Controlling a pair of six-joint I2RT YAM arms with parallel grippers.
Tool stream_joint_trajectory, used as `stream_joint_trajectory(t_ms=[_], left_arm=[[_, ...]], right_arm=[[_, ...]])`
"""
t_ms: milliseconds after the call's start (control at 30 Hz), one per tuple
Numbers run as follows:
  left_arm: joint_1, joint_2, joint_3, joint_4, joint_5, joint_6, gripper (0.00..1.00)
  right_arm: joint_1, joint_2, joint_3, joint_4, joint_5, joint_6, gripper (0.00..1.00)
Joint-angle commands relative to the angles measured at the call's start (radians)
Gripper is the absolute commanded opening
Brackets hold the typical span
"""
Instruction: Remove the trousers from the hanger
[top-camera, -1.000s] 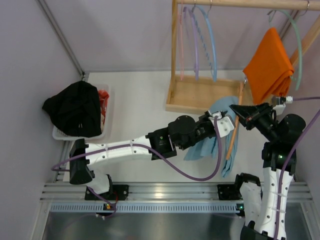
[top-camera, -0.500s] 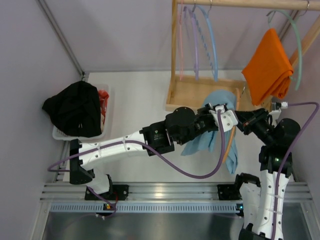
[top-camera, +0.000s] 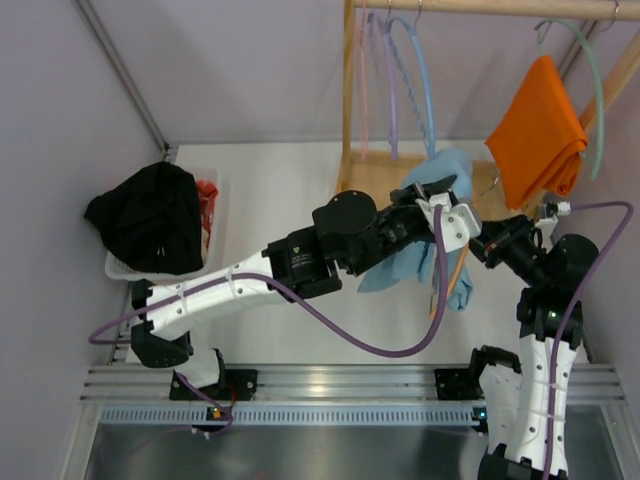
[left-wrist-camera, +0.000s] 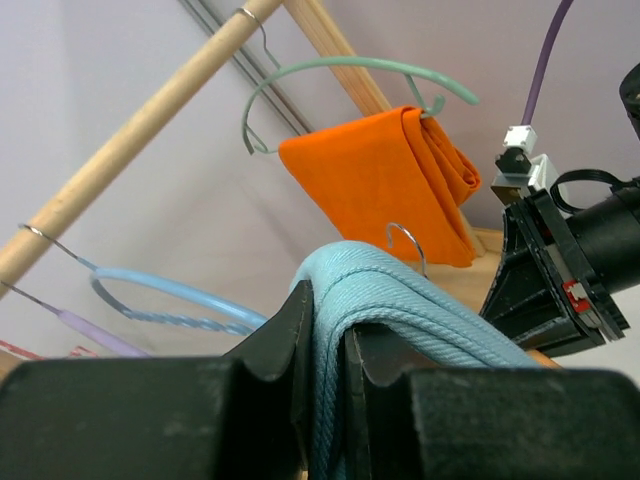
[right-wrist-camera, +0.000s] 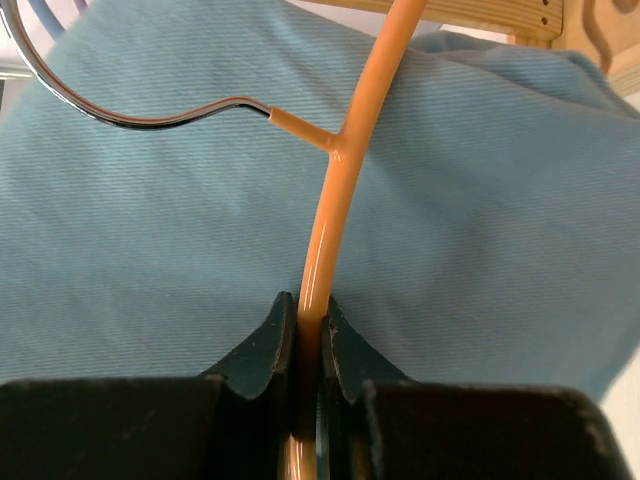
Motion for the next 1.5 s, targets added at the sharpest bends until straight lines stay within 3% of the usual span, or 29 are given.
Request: stream_joint_trajectory(t_ms=[0,233,433,600,867,933,1033,1167,1467], left_arm=[[0.005,-0.08,0.27,0.545,0.0,0.121,0.0],[0.005,-0.076,0.33,0.548,0.002,0.227,0.0],[0.011,-0.067,0.355,0.562,-0.011,0.273,0.0],[0.026,-0.064,0.344,0.57,-0.023,0.287,0.0],[0.083,-0.044,0.355,0.587,-0.021,0.297,0.0],[0.108,-0.045,0.332,0.587,-0.029,0.294,0.0],[0.146,-0.079,0.234,0.588,-0.041,0.279,0.0],[0.189,-0.143,0.091,0.624,-0.035,0.264,0.0],[0.25,-0.152,0.138,0.593,-0.021,0.098,0.0]], right_arm=[[-0.009,0.002,-0.023,-0.051,-0.012,-0.169,0.0],[-0.01,-0.007,-0.034,-0.135,-0.013,-0.229,0.0],[-0.01,-0.055,-0.109,-0.204,-0.019,-0.399,0.0],[-0.01,-0.086,-0.228,-0.057,-0.176,-0.354,0.0],[-0.01,-0.095,-0.227,0.02,-0.294,-0.337,0.0],[-0.01,-0.1,-0.228,0.082,-0.346,-0.311,0.0],[-0.01,-0.115,-0.233,0.22,-0.395,-0.142,0.0],[-0.01,-0.115,-0.152,0.212,-0.44,-0.136,0.0],[-0.012,-0.063,-0.123,0.074,-0.381,-0.277,0.0]])
